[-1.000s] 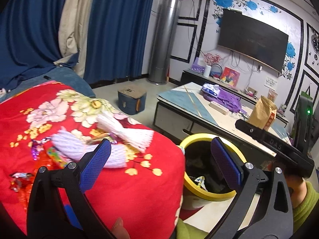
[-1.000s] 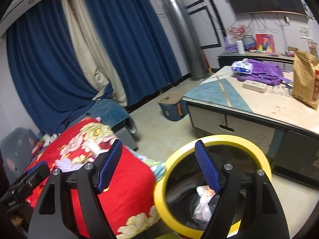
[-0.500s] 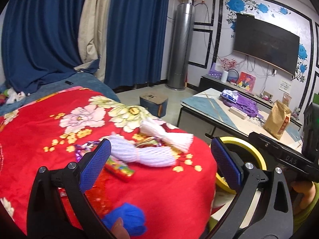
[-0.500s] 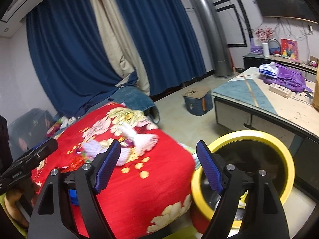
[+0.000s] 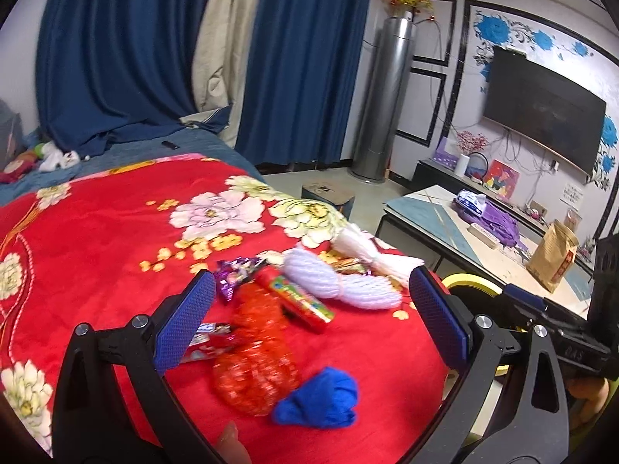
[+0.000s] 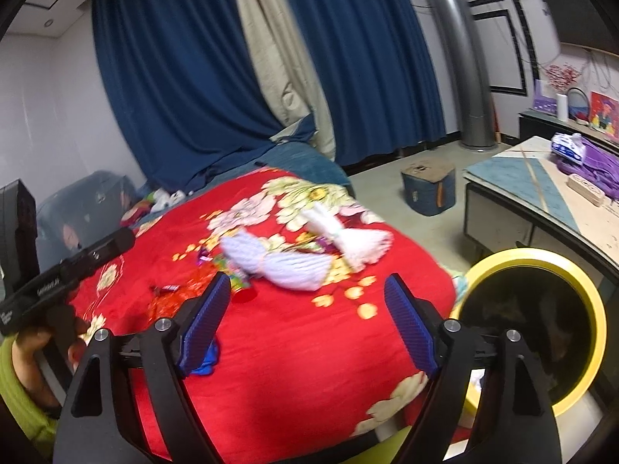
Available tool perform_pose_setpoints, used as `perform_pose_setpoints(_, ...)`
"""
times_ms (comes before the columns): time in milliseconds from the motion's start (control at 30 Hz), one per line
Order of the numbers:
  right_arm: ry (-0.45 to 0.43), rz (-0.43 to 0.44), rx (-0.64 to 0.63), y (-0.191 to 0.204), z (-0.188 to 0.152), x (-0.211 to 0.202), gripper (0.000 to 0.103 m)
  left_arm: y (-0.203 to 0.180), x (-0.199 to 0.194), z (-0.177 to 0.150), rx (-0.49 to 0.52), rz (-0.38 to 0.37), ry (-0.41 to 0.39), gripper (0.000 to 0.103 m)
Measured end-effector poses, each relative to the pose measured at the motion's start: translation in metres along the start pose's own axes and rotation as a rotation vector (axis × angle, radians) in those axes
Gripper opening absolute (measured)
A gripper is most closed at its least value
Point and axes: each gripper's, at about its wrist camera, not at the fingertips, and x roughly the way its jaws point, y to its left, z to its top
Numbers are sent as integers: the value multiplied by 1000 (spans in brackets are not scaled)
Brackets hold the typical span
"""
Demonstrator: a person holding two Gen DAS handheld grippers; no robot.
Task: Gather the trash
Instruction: 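Move both open tools back over the bed toward the remaining trash, then grasp the red plastic bag with the left tool while the right tool grasps the blue glove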
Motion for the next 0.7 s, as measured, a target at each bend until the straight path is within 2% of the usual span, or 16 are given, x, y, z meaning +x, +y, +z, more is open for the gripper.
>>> perform_pose_setpoints(400, 54, 67, -98, 42, -12, 11, 81, 43, -15, -9, -90, 36, 15, 92)
perform_pose_setpoints(700, 119, 105, -160, 66, -25, 27, 81, 67, -14, -21, -169, 8, 67, 92)
